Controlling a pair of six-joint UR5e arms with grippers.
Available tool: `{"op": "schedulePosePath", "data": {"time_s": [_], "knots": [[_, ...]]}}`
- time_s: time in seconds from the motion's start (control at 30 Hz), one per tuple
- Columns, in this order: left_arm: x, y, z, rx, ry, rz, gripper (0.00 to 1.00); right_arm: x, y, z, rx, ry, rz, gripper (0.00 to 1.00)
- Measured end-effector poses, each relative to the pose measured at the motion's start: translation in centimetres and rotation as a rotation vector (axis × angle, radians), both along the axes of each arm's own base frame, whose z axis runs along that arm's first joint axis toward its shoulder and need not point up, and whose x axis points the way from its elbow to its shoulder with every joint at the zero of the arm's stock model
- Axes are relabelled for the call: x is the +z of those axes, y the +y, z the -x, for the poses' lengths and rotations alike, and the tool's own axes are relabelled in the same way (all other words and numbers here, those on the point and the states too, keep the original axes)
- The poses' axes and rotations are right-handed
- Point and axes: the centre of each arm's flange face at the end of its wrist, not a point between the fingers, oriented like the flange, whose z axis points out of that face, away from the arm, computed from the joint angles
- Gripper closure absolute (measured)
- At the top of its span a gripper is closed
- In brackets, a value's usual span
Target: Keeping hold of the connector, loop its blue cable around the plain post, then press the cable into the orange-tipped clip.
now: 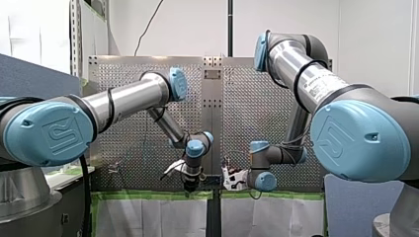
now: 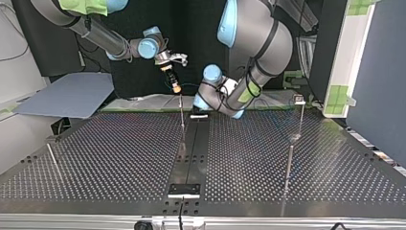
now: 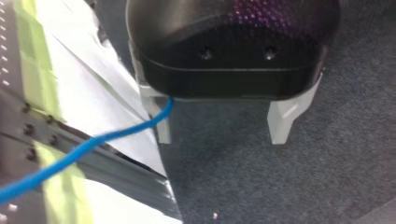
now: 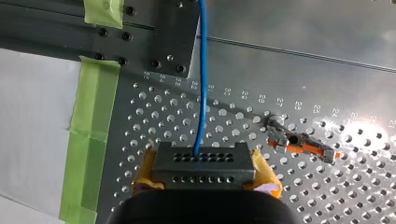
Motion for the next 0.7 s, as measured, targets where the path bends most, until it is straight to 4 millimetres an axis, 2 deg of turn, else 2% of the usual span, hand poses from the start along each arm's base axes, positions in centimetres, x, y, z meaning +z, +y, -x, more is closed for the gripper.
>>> {"op": "schedulePosePath", "data": {"time_s": [0.23,0.7], "knots": [[-3.1,0.6,1.0,-0.003,0.036,-0.022,0.01,0.0,0.0,0.0,0.0,0.001,-0.001,1.0],[-3.5,0.6,1.0,-0.001,0.033,-0.021,0.01,-0.1,0.2,-0.1,0.003,0.004,-0.002,1.0]]}}
